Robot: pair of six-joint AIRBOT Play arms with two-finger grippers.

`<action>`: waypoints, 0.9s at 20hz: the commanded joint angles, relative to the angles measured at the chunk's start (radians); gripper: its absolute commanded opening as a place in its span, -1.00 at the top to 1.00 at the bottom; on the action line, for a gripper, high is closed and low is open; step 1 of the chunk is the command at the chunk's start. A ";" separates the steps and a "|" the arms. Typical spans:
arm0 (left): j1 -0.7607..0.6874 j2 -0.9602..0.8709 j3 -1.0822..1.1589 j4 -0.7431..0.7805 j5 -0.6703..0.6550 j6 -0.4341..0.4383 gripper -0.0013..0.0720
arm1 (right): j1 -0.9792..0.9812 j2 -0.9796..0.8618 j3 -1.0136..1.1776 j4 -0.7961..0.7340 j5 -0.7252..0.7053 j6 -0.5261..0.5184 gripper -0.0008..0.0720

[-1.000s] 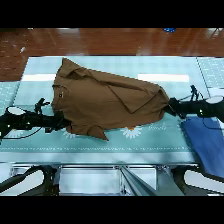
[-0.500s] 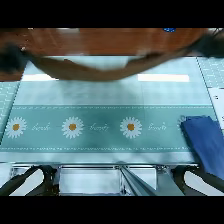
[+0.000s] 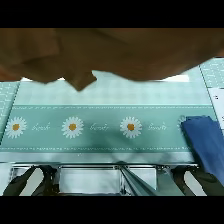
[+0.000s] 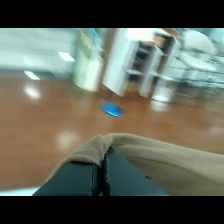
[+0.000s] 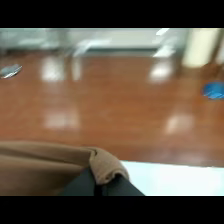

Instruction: Fold the shirts.

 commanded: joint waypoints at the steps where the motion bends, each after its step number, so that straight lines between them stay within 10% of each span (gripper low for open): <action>1: -0.033 0.156 0.040 0.330 0.008 -0.063 0.90 | 0.000 0.125 0.018 -0.079 0.095 0.024 0.92; 8: -0.631 0.253 0.008 1.012 -0.206 -0.214 0.90 | 0.000 0.186 -0.010 -0.105 0.300 0.054 0.92; 18: -0.684 -0.018 -0.548 1.134 0.089 -0.476 0.90 | 0.004 -0.027 -0.666 0.170 -0.013 -0.055 0.92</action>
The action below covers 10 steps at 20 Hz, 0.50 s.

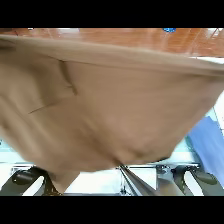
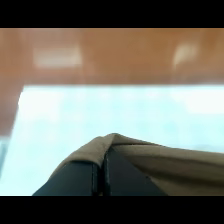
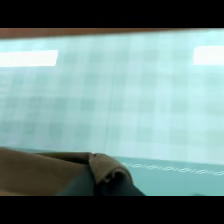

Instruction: Fold the shirts.

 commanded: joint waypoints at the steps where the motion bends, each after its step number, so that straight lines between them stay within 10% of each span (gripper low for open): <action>1: -0.010 -0.171 -0.138 0.027 0.140 -0.105 0.90 | 0.016 -0.168 -0.156 0.105 -0.149 -0.081 0.92; 10: 0.134 -0.832 0.124 -0.217 0.423 -0.227 0.90 | 0.074 -0.874 0.154 0.133 -0.415 -0.114 0.92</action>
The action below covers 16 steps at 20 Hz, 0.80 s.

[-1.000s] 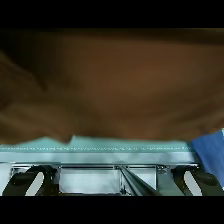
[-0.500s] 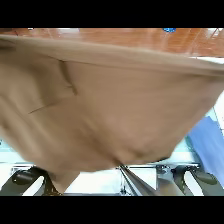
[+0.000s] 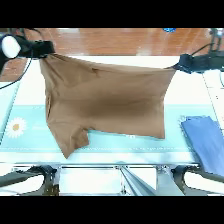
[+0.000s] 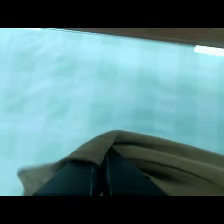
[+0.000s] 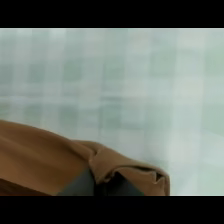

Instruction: Fold the shirts.

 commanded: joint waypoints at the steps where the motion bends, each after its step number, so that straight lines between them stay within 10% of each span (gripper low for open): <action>1: 0.068 -0.248 0.170 -0.169 0.039 -0.010 0.90 | 0.006 -0.264 0.185 0.019 -0.053 0.004 0.92; 16: 0.203 -0.443 0.272 -0.462 -0.512 0.373 0.90 | -0.018 -0.349 0.175 -0.023 0.285 -0.005 0.91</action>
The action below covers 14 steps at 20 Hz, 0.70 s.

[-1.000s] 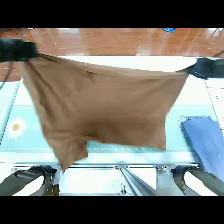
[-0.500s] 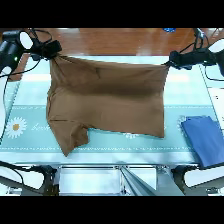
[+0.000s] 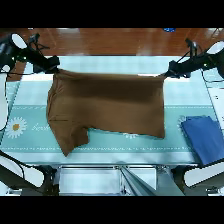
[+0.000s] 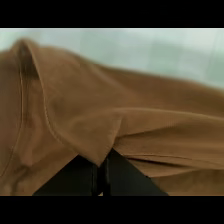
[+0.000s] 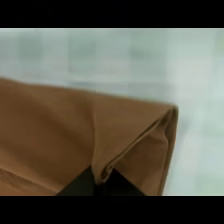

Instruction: Fold the shirts.

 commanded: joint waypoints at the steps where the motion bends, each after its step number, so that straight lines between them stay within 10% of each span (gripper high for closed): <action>1: 0.008 -0.024 -0.048 -0.029 -0.107 0.081 0.90 | 0.013 0.000 -0.082 -0.024 0.048 -0.005 0.91; 11: 0.015 -0.050 -0.083 0.012 -0.185 0.101 0.86 | 0.027 -0.001 -0.188 -0.038 0.027 0.002 0.72; 12: 0.016 -0.050 -0.082 0.026 -0.212 0.084 0.39 | 0.027 0.000 -0.188 -0.038 0.042 0.021 0.06; 13: 0.018 -0.050 -0.082 0.051 -0.247 0.068 -0.40 | 0.026 0.000 -0.187 -0.038 0.069 0.024 -0.17; 14: 0.021 -0.049 -0.082 0.089 -0.290 0.056 -0.42 | 0.023 0.002 -0.187 -0.041 0.102 0.032 -0.17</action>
